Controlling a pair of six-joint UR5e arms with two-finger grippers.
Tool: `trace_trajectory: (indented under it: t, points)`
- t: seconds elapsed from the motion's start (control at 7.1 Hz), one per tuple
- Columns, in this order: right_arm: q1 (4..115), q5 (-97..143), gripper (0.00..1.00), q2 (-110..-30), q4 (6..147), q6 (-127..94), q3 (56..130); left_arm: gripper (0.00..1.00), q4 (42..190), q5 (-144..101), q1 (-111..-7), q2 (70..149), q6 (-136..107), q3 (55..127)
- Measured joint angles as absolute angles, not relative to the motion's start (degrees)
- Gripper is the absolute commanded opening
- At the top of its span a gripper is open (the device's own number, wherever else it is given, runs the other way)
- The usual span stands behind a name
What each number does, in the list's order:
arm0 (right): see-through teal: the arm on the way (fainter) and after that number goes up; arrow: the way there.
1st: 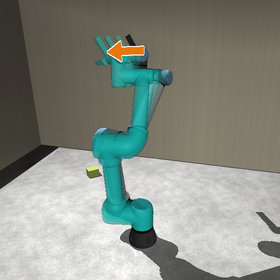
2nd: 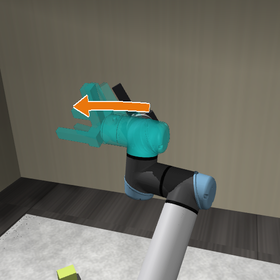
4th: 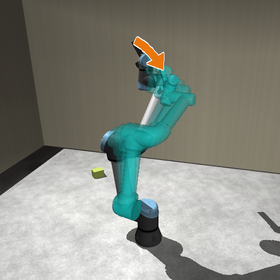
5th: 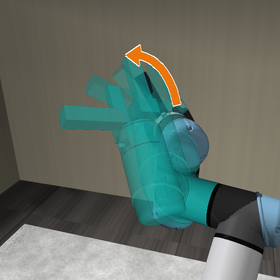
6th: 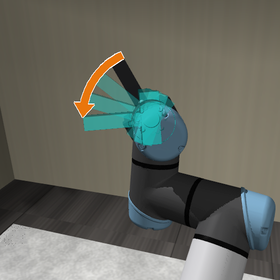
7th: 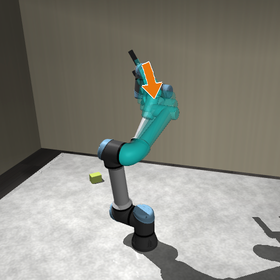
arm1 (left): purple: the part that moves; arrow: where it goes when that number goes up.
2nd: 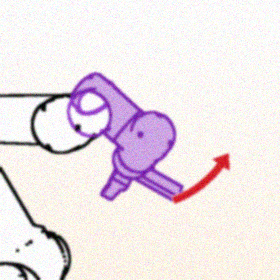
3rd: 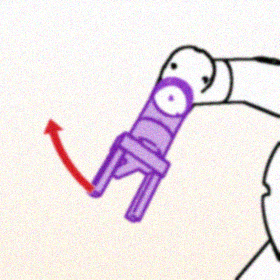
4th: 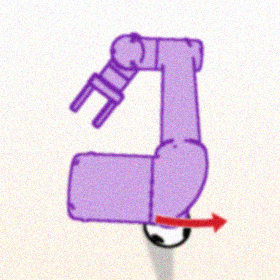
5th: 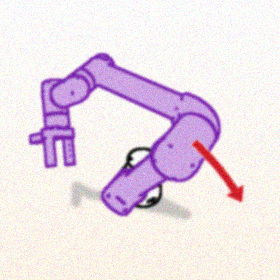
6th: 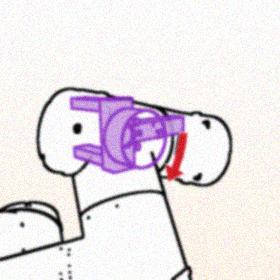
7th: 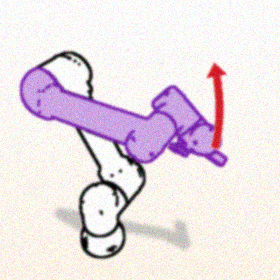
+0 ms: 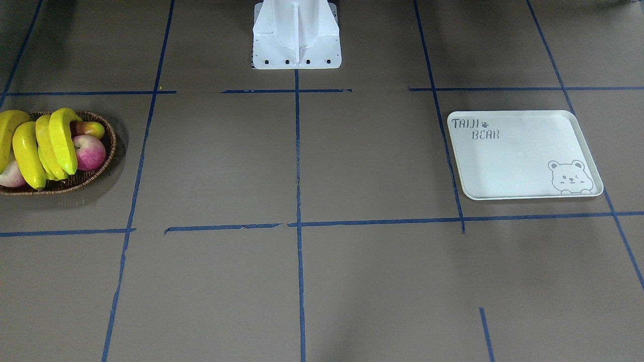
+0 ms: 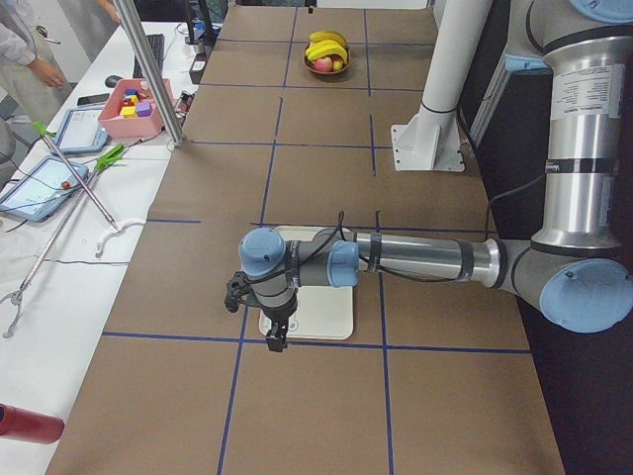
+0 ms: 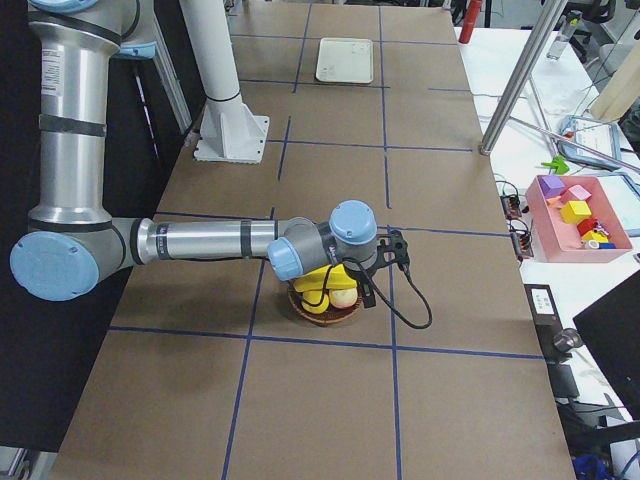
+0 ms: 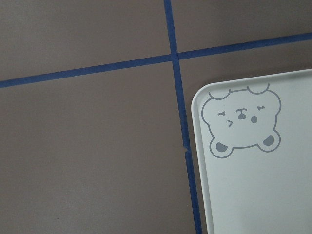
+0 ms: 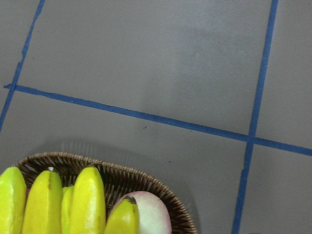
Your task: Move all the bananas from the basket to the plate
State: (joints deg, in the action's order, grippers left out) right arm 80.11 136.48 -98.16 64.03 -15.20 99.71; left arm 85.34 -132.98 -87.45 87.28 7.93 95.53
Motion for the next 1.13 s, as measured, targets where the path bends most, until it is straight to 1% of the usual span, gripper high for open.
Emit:
trace_trajectory:
  t: [0.28,0.42,0.7,0.99,1.13]
  points:
    - [72.32,129.61,0.96,-104.56,49.93,-27.37,100.63,1.0,85.34,-132.98,-87.45,87.28,7.97,95.54]
    - [70.41,128.24,0.94,-106.74,47.16,-29.25,101.3,1.0,85.34,-132.98,-87.45,87.28,7.99,95.54]
    - [68.3,127.46,0.91,-109.33,45.65,-30.18,103.17,1.0,85.34,-132.98,-87.45,87.28,7.96,95.54]
    - [65.77,126.04,0.89,-110.19,45.54,-30.34,103.89,1.0,85.34,-132.98,-87.45,87.28,7.95,95.54]
    - [63.79,124.47,0.84,-110.68,45.51,-30.12,103.97,1.0,85.34,-132.98,-87.45,87.28,7.97,95.54]
